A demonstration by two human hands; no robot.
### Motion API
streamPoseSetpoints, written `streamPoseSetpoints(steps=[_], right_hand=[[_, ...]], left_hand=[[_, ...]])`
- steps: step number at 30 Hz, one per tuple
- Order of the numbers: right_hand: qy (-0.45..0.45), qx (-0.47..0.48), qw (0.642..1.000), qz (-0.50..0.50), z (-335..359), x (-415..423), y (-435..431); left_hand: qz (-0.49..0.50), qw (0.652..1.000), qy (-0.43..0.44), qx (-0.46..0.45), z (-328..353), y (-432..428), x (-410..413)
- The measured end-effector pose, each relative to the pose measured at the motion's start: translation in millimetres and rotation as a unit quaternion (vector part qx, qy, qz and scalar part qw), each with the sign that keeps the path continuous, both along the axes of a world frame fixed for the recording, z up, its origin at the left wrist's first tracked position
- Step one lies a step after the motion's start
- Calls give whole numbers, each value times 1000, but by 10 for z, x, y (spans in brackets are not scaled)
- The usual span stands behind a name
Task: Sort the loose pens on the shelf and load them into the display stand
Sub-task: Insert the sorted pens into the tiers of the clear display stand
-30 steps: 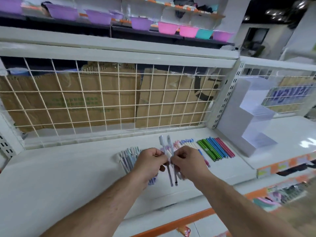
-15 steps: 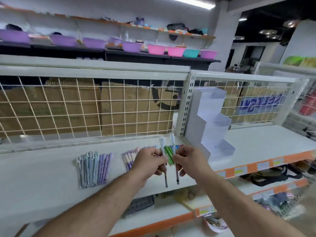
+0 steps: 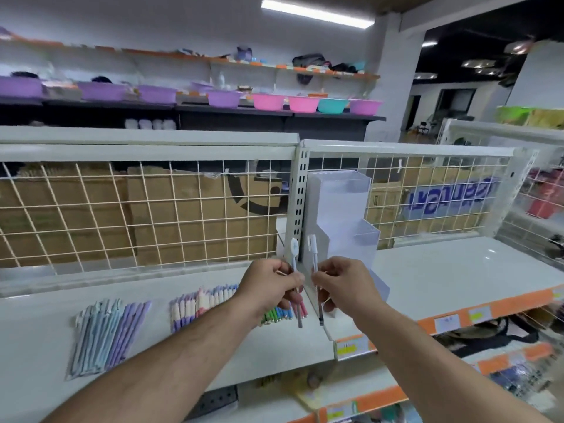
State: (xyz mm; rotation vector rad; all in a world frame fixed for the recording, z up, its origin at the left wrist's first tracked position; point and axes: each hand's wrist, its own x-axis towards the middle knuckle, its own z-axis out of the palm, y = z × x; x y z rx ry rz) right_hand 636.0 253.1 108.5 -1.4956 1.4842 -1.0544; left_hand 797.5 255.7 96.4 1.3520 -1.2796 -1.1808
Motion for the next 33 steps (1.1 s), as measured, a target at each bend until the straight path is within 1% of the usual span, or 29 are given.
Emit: streamPoseSetpoints(steps=[4,10,17,24,28,33], right_hand=[[-16,-7,1000,8,93,-84,-370],[-5,-33,999,-2,317,-132,-952],[-18,-66,998,1,571,-253,-1479],[-28,-90,995,35,824,-504,-2006],[-40,-120,990,62,1030,-660,-2310],[-32,-134,986,94,1188,-793,-2643]], left_hand=[[-12,1000,11,-18,60,-396,-70],[-32,998,52,-28,319,-981,-138],[-12,997,-3,-74,653,-1510,-178],[65,990,-36,-122,886,-1932,-396],[118,983,-36,-135,1033,-2103,-563],[177,967,-33,-179,1234,-2287,-780]])
